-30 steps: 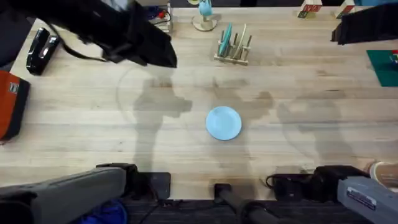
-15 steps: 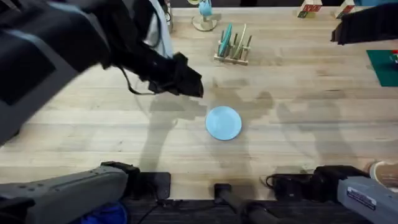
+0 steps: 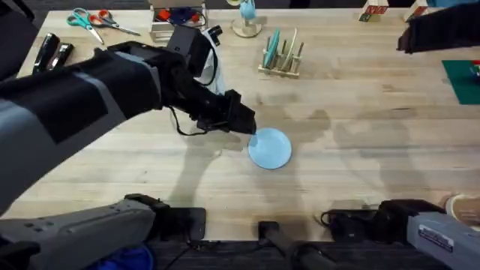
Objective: Pick up the plates from the table one by one and place each into a slot on the dish rack.
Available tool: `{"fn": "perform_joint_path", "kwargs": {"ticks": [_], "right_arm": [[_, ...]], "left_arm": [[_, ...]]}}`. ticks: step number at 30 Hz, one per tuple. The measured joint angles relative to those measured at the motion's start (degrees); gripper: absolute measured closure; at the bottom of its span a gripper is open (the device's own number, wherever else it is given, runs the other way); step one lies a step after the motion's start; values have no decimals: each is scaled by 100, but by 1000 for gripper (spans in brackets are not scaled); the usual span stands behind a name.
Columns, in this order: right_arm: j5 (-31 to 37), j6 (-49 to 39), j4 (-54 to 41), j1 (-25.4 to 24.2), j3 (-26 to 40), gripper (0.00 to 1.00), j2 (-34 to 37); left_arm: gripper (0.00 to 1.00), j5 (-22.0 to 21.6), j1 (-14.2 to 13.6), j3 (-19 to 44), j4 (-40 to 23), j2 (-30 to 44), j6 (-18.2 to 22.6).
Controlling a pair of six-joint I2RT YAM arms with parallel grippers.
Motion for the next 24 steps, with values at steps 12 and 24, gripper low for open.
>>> {"fn": "perform_joint_path", "kwargs": {"ticks": [12, 24], "right_arm": [[0, 0, -3, 0, 0, 7, 249], [0, 0, -3, 0, 2, 7, 313]], "left_arm": [[958, -61, -9, -368, 428, 0, -335], [959, -61, -157, -499, 791, 0, -369]]}}
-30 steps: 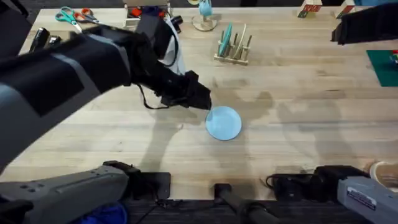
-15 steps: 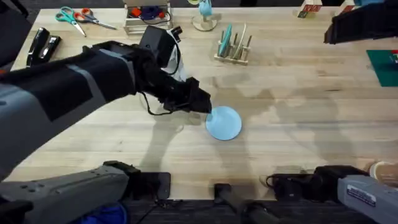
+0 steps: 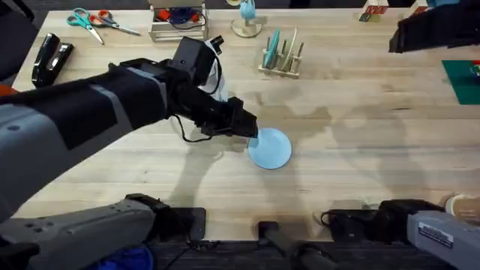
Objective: Pick up the plates from the table one by one and place each into a slot on the dish rack.
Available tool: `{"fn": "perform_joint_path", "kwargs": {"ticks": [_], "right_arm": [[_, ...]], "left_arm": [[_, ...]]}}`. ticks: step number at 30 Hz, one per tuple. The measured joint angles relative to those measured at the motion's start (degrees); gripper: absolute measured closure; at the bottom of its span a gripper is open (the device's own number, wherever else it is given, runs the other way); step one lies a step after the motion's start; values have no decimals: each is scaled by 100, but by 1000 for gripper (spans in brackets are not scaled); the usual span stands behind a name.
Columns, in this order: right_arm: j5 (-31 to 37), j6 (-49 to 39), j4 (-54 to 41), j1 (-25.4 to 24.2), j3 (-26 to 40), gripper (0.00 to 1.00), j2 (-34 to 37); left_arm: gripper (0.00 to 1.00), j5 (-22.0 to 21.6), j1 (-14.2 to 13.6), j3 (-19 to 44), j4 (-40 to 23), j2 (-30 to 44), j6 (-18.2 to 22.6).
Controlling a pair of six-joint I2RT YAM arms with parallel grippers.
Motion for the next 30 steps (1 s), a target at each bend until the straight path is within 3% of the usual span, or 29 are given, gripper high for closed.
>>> {"fn": "perform_joint_path", "kwargs": {"ticks": [7, 18, 30], "right_arm": [[0, 0, 0, 0, 0, 7, 0], [0, 0, 0, 0, 0, 7, 0], [0, 0, 0, 0, 0, 7, 0]], "left_arm": [[958, 3, 0, -2, 40, 29, -15], [958, 304, 0, -11, 300, 742, 14], [958, 337, 0, -17, 391, 774, 120]]}}
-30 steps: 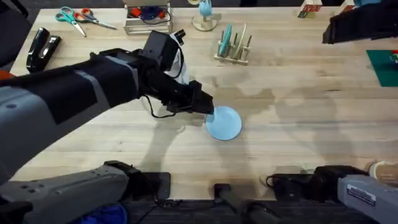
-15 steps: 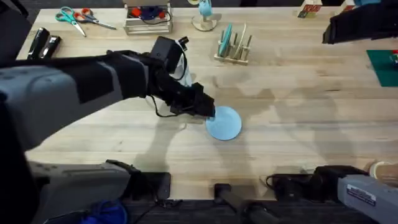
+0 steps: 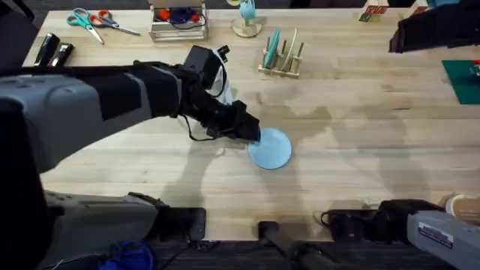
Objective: Pick up the plates from the table one by one and place each into a slot on the dish rack.
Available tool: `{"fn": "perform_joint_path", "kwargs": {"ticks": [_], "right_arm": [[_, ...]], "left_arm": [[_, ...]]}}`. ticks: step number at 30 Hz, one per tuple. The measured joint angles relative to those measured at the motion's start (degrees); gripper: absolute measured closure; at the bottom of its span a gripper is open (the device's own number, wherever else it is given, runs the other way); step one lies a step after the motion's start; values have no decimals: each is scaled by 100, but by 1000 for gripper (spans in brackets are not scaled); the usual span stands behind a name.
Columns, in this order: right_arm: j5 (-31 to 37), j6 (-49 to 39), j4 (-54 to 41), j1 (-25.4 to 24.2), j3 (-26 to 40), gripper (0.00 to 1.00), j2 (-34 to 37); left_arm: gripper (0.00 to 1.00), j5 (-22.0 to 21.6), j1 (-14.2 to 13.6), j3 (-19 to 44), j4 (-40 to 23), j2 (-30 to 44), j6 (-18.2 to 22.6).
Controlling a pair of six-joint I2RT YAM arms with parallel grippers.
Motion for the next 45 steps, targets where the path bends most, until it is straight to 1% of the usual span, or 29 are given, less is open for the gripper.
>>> {"fn": "perform_joint_path", "kwargs": {"ticks": [3, 7, 16, 20, 35, 37, 42, 45], "right_arm": [[0, 2, 4, 0, 0, 7, 0], [0, 0, 7, 0, 0, 7, 0], [0, 0, 7, 0, 0, 7, 0], [0, 0, 7, 0, 0, 7, 0], [-11, 49, -16, 0, 0, 8, 0], [-137, 83, -110, 0, 0, 8, 0], [-760, 135, -353, 0, 0, 7, 0], [-1012, 166, -507, 0, 0, 7, 0]], "left_arm": [[959, 2, 0, -2, 63, 66, 16], [959, 7, 0, -2, 93, 408, 42], [959, 685, 20, 11, 272, 1009, 66], [958, 869, 20, 11, 342, 1126, 84], [958, 890, 20, 11, 349, 1141, 105], [958, 892, 20, 11, 349, 1141, 107], [958, 892, 20, 11, 349, 1141, 111], [958, 892, 20, 11, 349, 1141, 125]]}}
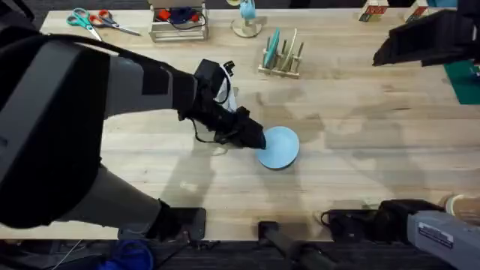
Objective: Pick up the plates from the table one by one and place each into a slot on the dish rack.
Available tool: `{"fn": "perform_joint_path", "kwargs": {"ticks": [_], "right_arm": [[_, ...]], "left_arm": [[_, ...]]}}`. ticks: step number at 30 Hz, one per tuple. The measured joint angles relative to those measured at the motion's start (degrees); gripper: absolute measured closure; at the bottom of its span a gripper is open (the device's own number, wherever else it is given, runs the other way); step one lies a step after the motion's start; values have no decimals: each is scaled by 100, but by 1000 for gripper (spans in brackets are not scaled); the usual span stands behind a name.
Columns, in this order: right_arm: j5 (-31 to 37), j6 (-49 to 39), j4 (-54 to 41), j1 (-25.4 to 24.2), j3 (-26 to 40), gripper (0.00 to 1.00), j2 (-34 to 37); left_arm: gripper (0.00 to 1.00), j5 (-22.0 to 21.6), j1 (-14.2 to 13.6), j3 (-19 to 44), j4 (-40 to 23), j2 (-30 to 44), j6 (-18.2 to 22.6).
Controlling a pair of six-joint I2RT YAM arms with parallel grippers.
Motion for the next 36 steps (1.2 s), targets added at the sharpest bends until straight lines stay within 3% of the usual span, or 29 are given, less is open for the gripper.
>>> {"fn": "perform_joint_path", "kwargs": {"ticks": [4, 13, 22, 36], "right_arm": [[-179, 7, -44, 0, -149, 7, -48], [-629, 213, 68, 0, -1364, 8, -617], [-1003, 509, 167, 0, -2135, 7, -1285], [-1601, 945, 635, 0, -3374, 7, -1346]], "left_arm": [[957, 0, 0, 0, 0, 0, 2], [958, 0, 0, 0, 13, 0, 4], [958, 0, 0, 0, 13, 0, 2], [958, 0, 0, 0, 9, 0, 4]]}}
